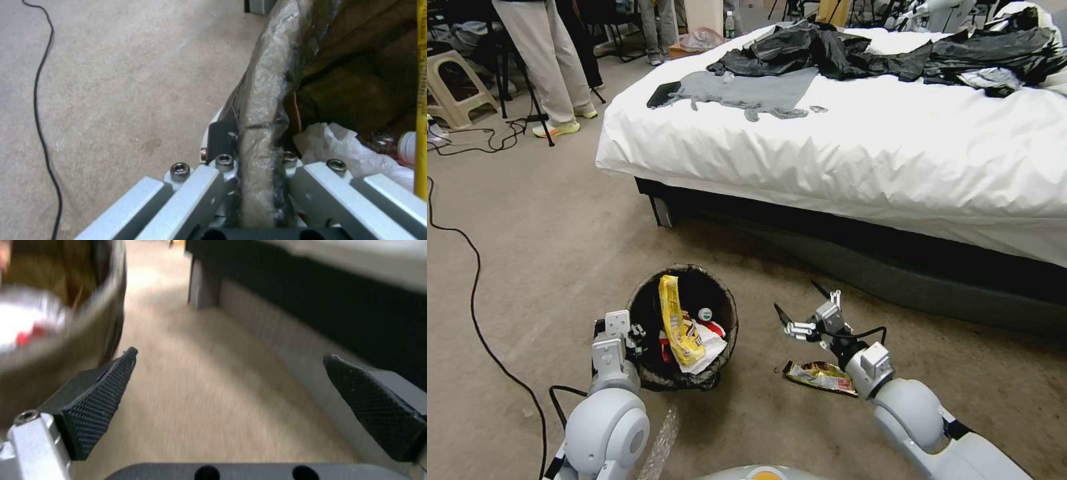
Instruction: Pick up the trash bin, then pick up the garbage from the floor and place it into the trash bin.
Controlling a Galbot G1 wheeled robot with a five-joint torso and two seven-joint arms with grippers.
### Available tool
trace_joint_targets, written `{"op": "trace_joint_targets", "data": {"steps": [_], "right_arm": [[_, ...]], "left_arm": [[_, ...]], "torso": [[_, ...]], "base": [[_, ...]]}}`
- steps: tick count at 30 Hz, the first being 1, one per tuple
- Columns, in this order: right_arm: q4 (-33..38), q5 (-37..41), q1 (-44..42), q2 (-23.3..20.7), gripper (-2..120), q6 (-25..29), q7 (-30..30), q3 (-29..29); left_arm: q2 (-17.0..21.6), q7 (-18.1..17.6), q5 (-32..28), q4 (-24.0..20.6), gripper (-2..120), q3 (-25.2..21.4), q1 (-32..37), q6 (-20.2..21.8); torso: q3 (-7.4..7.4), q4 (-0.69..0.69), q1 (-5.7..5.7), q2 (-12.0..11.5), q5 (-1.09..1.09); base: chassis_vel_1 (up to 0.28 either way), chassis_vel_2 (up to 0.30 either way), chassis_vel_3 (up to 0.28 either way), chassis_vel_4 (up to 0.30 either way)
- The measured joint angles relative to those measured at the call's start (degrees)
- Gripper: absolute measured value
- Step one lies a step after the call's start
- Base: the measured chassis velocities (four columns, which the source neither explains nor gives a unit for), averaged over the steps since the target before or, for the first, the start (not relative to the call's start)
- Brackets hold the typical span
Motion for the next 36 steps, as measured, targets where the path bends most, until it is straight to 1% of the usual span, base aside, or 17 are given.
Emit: {"op": "trace_joint_targets", "data": {"steps": [2,4,5,7,8,9,10,12,14,16,19,20,22,26,31,35,36], "right_arm": [[-1.99,0.05,0.50,-1.02,100,-0.63,-1.75,-0.97],[-5.39,-0.82,1.13,-1.82,100,-1.00,-5.06,-1.58],[-5.39,-0.82,1.13,-1.82,100,-1.00,-5.06,-1.58],[-9.44,-1.72,1.82,-2.36,100,-1.00,-8.59,-1.63],[-9.44,-1.72,1.82,-2.36,100,-1.00,-8.59,-1.63],[-11.55,-2.13,2.10,-2.50,100,-0.89,-10.39,-1.59],[-13.61,-2.69,2.44,-2.53,100,-0.44,-12.15,-1.56],[-14.65,-3.11,2.67,-2.51,100,-0.17,-12.94,-1.55],[-19.82,-5.02,4.17,-2.03,100,1.32,-16.06,-1.75],[-21.28,-5.51,4.72,-1.77,100,1.74,-17.20,-1.80],[-26.01,-7.01,6.82,-0.63,100,2.60,-22.42,-1.60],[-26.01,-7.01,6.82,-0.63,100,2.60,-22.42,-1.60],[-29.08,-7.83,8.26,0.41,100,2.86,-24.57,-1.25],[-31.10,-8.18,9.25,1.34,100,2.62,-26.10,-1.03],[-32.99,-8.89,9.96,2.34,100,2.52,-27.08,-1.03],[-37.41,-9.97,11.26,4.45,100,2.71,-27.83,-0.81],[-37.41,-9.97,11.26,4.45,100,2.71,-27.83,-0.81]], "left_arm": [[-0.21,0.00,-0.01,0.29,0,0.14,-0.13,0.00],[-0.40,0.00,0.01,0.54,0,0.23,-0.26,0.00],[-0.40,0.00,0.01,0.54,0,0.23,-0.26,0.00],[-0.39,0.00,0.03,0.58,0,0.29,-0.25,0.00],[-0.39,0.00,0.03,0.58,0,0.29,-0.25,0.00],[-0.35,0.00,0.05,0.58,0,0.29,-0.19,-0.01],[-0.30,0.00,0.06,0.58,0,0.30,-0.15,-0.01],[-0.26,0.00,0.07,0.58,0,0.30,-0.13,-0.02],[-0.19,0.00,0.12,0.57,0,0.35,-0.08,-0.02],[-0.19,0.00,0.14,0.57,0,0.38,-0.06,-0.02],[-0.26,-0.03,0.32,0.52,0,0.55,0.08,-0.02],[-0.26,-0.03,0.32,0.52,0,0.55,0.08,-0.02],[-0.27,-0.04,0.53,0.52,0,0.62,0.21,-0.02],[-0.38,-0.04,0.65,0.52,0,0.74,0.33,-0.02],[-0.40,-0.05,0.73,0.56,0,0.83,0.31,-0.02],[-0.24,-0.11,0.73,0.57,0,0.87,0.29,-0.01],[-0.24,-0.11,0.73,0.57,0,0.87,0.29,-0.01]], "torso": [[0.00,0.00,0.00,0.00,0.00],[0.00,0.00,0.00,0.00,0.00],[0.00,0.00,0.00,0.00,0.00],[0.00,0.00,0.00,0.00,0.00],[0.00,0.00,0.00,0.00,0.00],[0.00,0.00,-0.01,0.00,-0.01],[0.00,0.00,-0.01,0.00,0.00],[0.00,0.00,0.00,0.00,0.00],[0.00,0.00,0.00,0.00,0.00],[0.00,0.00,0.00,0.00,0.00],[0.00,0.01,0.00,0.00,0.00],[0.00,0.01,0.00,0.00,0.00],[0.00,0.01,0.00,0.00,-0.01],[0.00,0.01,0.00,0.00,-0.01],[0.00,0.00,-0.01,0.00,-0.02],[0.00,0.00,0.00,0.00,-0.01],[0.00,0.00,0.00,0.00,-0.01]], "base": [[0.000,0.000,0.000,0.000],[0.000,0.000,0.000,0.000],[0.000,0.000,0.000,0.000],[0.000,0.000,0.000,0.000],[0.000,0.000,0.000,0.000],[0.000,0.000,0.000,0.000],[0.000,0.000,0.000,0.000],[0.000,0.000,0.000,0.000],[0.000,0.000,0.000,0.000],[0.000,0.000,0.000,0.000],[0.000,0.000,0.000,0.000],[0.000,0.000,0.000,0.000],[0.000,0.000,0.000,0.000],[0.000,0.000,0.000,0.000],[0.000,0.000,0.000,0.000],[0.000,0.000,0.000,0.000],[0.000,0.000,0.000,0.000]]}}
